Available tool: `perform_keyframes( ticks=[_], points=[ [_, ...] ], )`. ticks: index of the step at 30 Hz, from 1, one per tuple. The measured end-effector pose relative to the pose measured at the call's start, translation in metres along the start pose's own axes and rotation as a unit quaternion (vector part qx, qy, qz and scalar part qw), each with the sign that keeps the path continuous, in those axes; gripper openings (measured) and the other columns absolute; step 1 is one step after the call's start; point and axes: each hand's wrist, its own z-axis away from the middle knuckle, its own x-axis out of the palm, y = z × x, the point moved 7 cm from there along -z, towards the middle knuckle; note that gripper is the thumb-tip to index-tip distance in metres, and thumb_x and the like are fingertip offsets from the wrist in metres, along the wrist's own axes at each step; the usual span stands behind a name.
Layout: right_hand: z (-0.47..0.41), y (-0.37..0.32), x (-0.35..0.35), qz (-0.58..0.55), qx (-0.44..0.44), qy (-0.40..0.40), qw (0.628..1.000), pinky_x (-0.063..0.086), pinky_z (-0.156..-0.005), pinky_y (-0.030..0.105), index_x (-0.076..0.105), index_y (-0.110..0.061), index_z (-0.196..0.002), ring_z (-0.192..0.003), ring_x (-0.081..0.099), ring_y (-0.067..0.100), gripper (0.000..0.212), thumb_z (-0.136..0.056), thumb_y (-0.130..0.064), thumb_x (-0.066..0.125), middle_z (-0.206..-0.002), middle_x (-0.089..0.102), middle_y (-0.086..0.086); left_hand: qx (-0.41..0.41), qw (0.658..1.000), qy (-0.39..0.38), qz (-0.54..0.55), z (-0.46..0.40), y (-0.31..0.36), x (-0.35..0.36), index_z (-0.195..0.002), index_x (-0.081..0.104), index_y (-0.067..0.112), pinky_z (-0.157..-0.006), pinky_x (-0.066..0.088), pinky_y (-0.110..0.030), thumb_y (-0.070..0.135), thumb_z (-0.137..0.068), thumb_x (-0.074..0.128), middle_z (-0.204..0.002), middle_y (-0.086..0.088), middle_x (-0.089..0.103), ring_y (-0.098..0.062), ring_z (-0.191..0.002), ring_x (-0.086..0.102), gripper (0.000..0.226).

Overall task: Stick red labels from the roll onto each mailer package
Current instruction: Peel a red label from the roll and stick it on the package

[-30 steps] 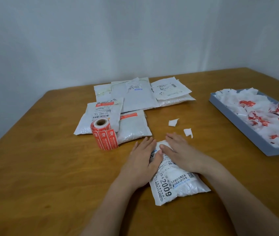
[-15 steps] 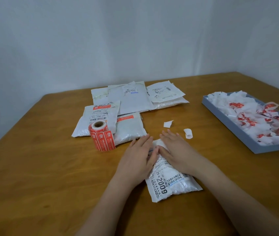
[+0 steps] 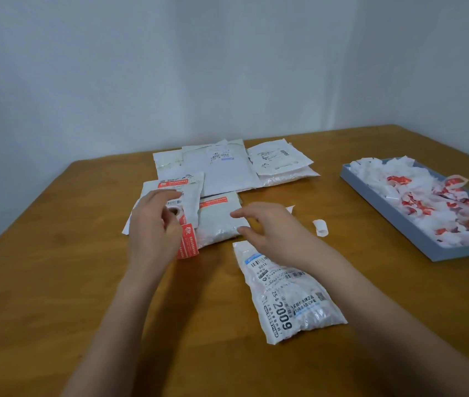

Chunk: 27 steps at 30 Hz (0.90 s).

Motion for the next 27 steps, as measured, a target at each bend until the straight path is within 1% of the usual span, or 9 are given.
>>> perform_keyframes(
  ticks=[1, 3, 7, 10, 12, 16, 19, 22, 27],
  points=[
    [-0.004, -0.007, 0.003, -0.004, -0.007, 0.000, 1.000, 0.029, -0.094, 0.011, 0.057, -0.020, -0.131, -0.118, 0.047, 0.003, 0.034, -0.097, -0.024, 0.053, -0.132, 0.057, -0.006, -0.012, 1.000, 0.001, 0.009, -0.001, -0.009, -0.003, -0.112, 0.067, 0.004, -0.087, 0.039, -0.007, -0.012, -0.088, 0.043, -0.122, -0.010, 0.062, -0.017, -0.109, 0.056, 0.038],
    [-0.012, -0.021, 0.008, -0.016, -0.019, 0.001, 1.000, 0.030, -0.092, 0.010, 0.058, -0.018, -0.130, -0.119, 0.049, 0.005, 0.034, -0.097, -0.022, 0.054, -0.132, 0.058, -0.005, -0.029, 0.999, 0.003, 0.035, -0.001, -0.023, -0.007, -0.110, 0.068, 0.007, -0.083, 0.037, -0.008, -0.009, -0.086, 0.042, -0.120, -0.008, 0.063, -0.016, -0.109, 0.056, 0.039],
    [-0.026, -0.040, 0.022, -0.059, -0.017, 0.024, 0.998, 0.042, -0.100, 0.022, 0.061, -0.016, -0.127, -0.117, 0.054, 0.009, 0.033, -0.094, -0.021, 0.059, -0.128, 0.062, -0.003, -0.081, 0.989, 0.006, 0.127, 0.007, -0.042, -0.005, -0.097, 0.070, 0.017, -0.081, 0.040, -0.003, -0.006, -0.092, 0.044, -0.110, -0.001, 0.067, 0.002, -0.099, 0.059, 0.035],
    [-0.035, -0.040, 0.034, -0.068, -0.009, 0.041, 0.997, 0.042, -0.096, 0.018, 0.062, -0.017, -0.126, -0.113, 0.056, 0.007, 0.034, -0.093, -0.022, 0.061, -0.125, 0.063, -0.003, -0.086, 0.979, -0.018, 0.182, 0.013, -0.053, 0.008, -0.092, 0.072, 0.023, -0.096, 0.050, -0.034, 0.000, -0.094, 0.050, -0.109, 0.002, 0.069, -0.007, -0.107, 0.062, 0.032],
    [-0.039, -0.039, 0.041, -0.073, -0.003, 0.048, 0.996, 0.045, -0.096, 0.021, 0.063, -0.017, -0.124, -0.111, 0.057, 0.008, 0.033, -0.092, -0.023, 0.062, -0.123, 0.064, -0.003, -0.064, 0.982, -0.027, 0.177, 0.014, -0.056, 0.011, -0.095, 0.073, 0.018, -0.097, 0.049, -0.044, 0.008, -0.091, 0.052, -0.111, 0.000, 0.069, -0.015, -0.112, 0.061, 0.024],
    [-0.041, -0.035, 0.051, -0.099, 0.009, 0.057, 0.993, 0.046, -0.094, 0.022, 0.066, -0.017, -0.119, -0.106, 0.059, 0.008, 0.031, -0.089, -0.026, 0.066, -0.116, 0.067, -0.003, -0.030, 0.989, -0.038, 0.142, 0.013, -0.045, 0.011, -0.094, 0.073, 0.022, -0.099, 0.045, -0.035, 0.012, -0.085, 0.051, -0.107, 0.002, 0.068, -0.016, -0.112, 0.058, 0.025],
    [-0.041, -0.033, 0.058, -0.103, 0.017, 0.049, 0.993, 0.040, -0.082, 0.008, 0.071, -0.018, -0.110, -0.100, 0.060, 0.008, 0.024, -0.088, -0.028, 0.067, -0.108, 0.069, -0.004, -0.005, 0.991, -0.059, 0.122, 0.010, -0.042, 0.012, -0.094, 0.074, 0.016, -0.098, 0.043, -0.031, 0.012, -0.082, 0.052, -0.103, 0.008, 0.066, -0.020, -0.111, 0.058, 0.025],
    [-0.039, -0.029, 0.059, -0.117, 0.030, 0.059, 0.991, 0.036, -0.072, 0.001, 0.072, -0.017, -0.102, -0.089, 0.058, 0.003, 0.017, -0.091, -0.028, 0.064, -0.099, 0.070, -0.005, -0.012, 0.988, -0.106, 0.112, 0.010, -0.044, 0.015, -0.095, 0.072, 0.024, -0.100, 0.035, -0.023, 0.014, -0.087, 0.058, -0.111, 0.002, 0.065, -0.017, -0.118, 0.052, 0.019],
    [-0.033, -0.020, 0.055, -0.160, 0.057, 0.078, 0.982, 0.042, -0.068, 0.008, 0.071, -0.016, -0.095, -0.082, 0.061, 0.005, 0.012, -0.090, -0.026, 0.065, -0.089, 0.069, -0.005, -0.042, 0.983, -0.146, 0.102, 0.014, -0.047, 0.017, -0.093, 0.067, 0.030, -0.099, 0.031, -0.012, 0.012, -0.086, 0.069, -0.121, -0.002, 0.058, -0.011, -0.122, 0.047, 0.019]
  ],
)
